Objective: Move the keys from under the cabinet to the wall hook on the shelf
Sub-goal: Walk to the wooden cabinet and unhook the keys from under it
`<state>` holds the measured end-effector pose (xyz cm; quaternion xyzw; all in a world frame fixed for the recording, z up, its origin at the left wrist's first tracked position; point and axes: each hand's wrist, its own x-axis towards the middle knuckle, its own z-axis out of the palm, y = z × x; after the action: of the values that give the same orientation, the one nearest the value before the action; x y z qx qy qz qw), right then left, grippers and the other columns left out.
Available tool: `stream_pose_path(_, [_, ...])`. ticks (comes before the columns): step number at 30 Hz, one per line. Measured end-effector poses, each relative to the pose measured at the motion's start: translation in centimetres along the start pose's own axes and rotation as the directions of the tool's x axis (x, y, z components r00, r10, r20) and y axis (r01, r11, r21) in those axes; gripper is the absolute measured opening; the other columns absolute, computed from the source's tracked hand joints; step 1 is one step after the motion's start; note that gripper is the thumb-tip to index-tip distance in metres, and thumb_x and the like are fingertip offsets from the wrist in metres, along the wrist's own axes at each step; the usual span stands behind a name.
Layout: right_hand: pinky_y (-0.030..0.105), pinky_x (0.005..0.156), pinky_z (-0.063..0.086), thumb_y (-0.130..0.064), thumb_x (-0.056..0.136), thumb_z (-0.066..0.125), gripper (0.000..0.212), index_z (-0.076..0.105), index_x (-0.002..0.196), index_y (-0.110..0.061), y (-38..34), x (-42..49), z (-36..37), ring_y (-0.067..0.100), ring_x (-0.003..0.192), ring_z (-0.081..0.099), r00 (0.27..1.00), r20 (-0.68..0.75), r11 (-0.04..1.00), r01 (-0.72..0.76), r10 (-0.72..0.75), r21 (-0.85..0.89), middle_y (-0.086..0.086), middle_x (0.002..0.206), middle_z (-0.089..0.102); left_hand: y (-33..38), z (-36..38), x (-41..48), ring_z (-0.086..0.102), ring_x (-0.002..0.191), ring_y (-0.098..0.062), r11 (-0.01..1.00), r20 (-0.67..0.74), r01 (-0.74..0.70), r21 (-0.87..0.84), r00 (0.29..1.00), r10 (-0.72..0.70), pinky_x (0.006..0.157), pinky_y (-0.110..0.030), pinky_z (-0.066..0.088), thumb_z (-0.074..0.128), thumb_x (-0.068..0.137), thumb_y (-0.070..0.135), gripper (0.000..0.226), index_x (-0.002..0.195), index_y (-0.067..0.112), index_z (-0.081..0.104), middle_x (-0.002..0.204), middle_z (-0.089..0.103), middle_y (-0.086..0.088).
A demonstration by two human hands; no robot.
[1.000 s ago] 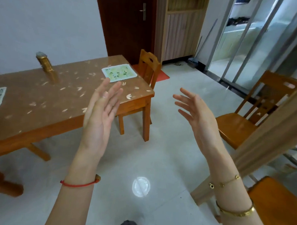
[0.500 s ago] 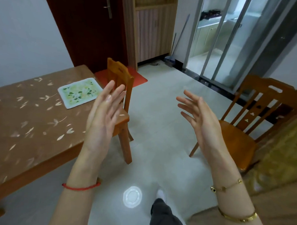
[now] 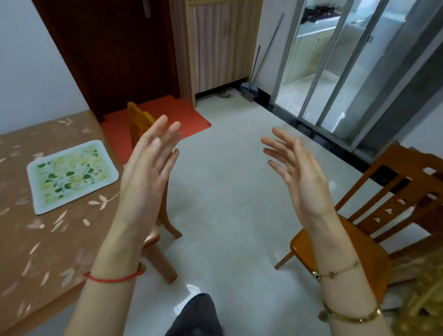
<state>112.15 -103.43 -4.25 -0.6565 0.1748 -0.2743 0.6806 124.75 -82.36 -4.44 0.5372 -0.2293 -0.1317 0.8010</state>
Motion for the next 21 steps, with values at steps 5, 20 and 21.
stream_pose_path(5, [0.038,0.110,0.044,-0.035,0.108,0.028,0.043,0.057,0.137,-0.020,2.5,9.6,-0.6,0.013,0.123,0.062,1.000,0.012,1.000,-0.002,0.002,0.030,0.000,0.129,0.069,-3.9,0.5,9.1,0.053,0.140,-0.012,1.000,0.012,-0.017,0.022,1.000,0.017,0.121,-0.041,0.035,0.037,0.106,0.029,0.042,0.147,0.025,0.048,0.145,0.062,0.005])
stream_pose_path(20, [0.041,0.111,0.044,-0.033,0.107,0.031,0.041,0.059,0.134,-0.018,6.0,39.6,-0.3,0.017,0.122,0.063,1.000,-0.022,0.997,0.001,0.000,0.083,0.004,0.128,0.070,-10.8,3.1,38.4,0.058,0.135,-0.008,1.000,-0.020,-0.001,0.003,1.000,0.002,0.117,-0.035,0.041,0.041,0.101,0.034,0.045,0.144,0.026,0.049,0.143,0.064,0.006])
stream_pose_path(21, [0.040,0.110,0.044,-0.033,0.107,0.031,0.041,0.059,0.134,-0.018,6.3,41.1,-0.4,0.017,0.122,0.063,1.000,-0.023,0.996,0.000,0.002,0.084,0.004,0.128,0.070,-11.2,3.3,39.9,0.059,0.134,-0.009,1.000,-0.020,0.002,0.006,1.000,-0.002,0.117,-0.034,0.041,0.041,0.101,0.033,0.045,0.145,0.026,0.049,0.143,0.064,0.005])
